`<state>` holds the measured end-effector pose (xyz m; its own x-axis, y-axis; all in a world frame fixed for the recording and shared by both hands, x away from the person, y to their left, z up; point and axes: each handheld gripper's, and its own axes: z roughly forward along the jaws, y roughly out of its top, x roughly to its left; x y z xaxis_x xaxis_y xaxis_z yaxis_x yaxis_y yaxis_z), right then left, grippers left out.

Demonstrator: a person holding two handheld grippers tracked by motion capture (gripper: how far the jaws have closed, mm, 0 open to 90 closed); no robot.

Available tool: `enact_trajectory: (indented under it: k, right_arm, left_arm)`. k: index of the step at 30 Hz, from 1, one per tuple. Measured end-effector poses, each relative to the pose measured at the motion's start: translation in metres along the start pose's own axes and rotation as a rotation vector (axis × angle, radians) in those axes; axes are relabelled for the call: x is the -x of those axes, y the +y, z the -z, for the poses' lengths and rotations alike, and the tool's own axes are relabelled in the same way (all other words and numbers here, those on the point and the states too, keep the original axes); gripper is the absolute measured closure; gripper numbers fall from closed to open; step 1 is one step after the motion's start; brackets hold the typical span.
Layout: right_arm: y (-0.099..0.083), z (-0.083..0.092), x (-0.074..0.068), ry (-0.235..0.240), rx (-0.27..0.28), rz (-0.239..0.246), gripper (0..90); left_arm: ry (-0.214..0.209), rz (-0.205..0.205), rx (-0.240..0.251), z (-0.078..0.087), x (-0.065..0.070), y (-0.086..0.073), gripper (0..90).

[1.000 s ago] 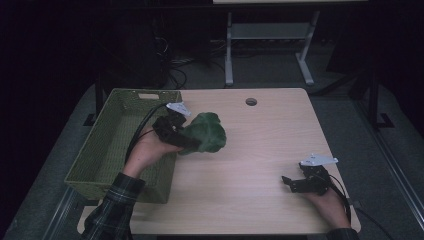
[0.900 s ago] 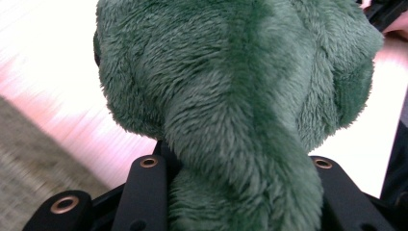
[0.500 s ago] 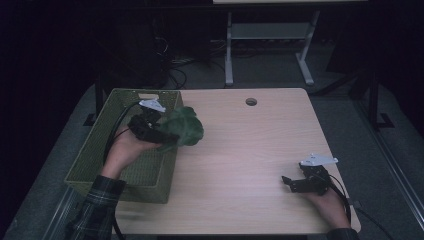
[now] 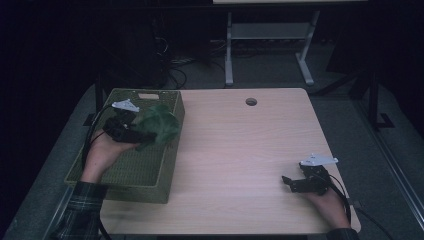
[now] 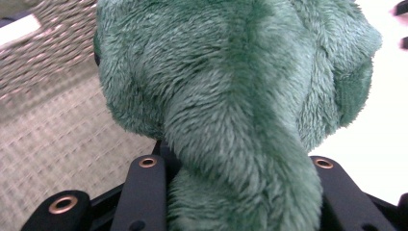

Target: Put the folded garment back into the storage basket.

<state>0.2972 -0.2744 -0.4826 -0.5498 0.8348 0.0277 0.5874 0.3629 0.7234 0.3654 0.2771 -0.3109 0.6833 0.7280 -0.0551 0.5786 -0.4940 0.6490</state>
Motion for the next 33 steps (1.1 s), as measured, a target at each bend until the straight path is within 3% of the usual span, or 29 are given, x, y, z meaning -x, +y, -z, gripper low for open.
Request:
enact_trajectory:
  k: [7, 15, 25, 33]
  right_arm:
    - [0.0, 0.0, 0.0, 0.0, 0.0, -0.001, 13.1]
    - [0.0, 0.0, 0.0, 0.0, 0.0, 0.0, 13.1]
    - [0.0, 0.0, 0.0, -0.001, 0.0, -0.001, 13.1]
    - [0.0, 0.0, 0.0, -0.002, 0.0, -0.001, 13.1]
  left_arm:
    - [0.055, 0.036, -0.013, 0.002, -0.013, -0.017, 59.2]
    - [0.09, 0.081, -0.026, -0.005, -0.024, -0.032, 59.2]
    - [0.117, 0.096, -0.083, -0.027, -0.038, -0.049, 59.2]
    - [0.113, 0.107, -0.113, -0.042, -0.045, -0.058, 59.2]
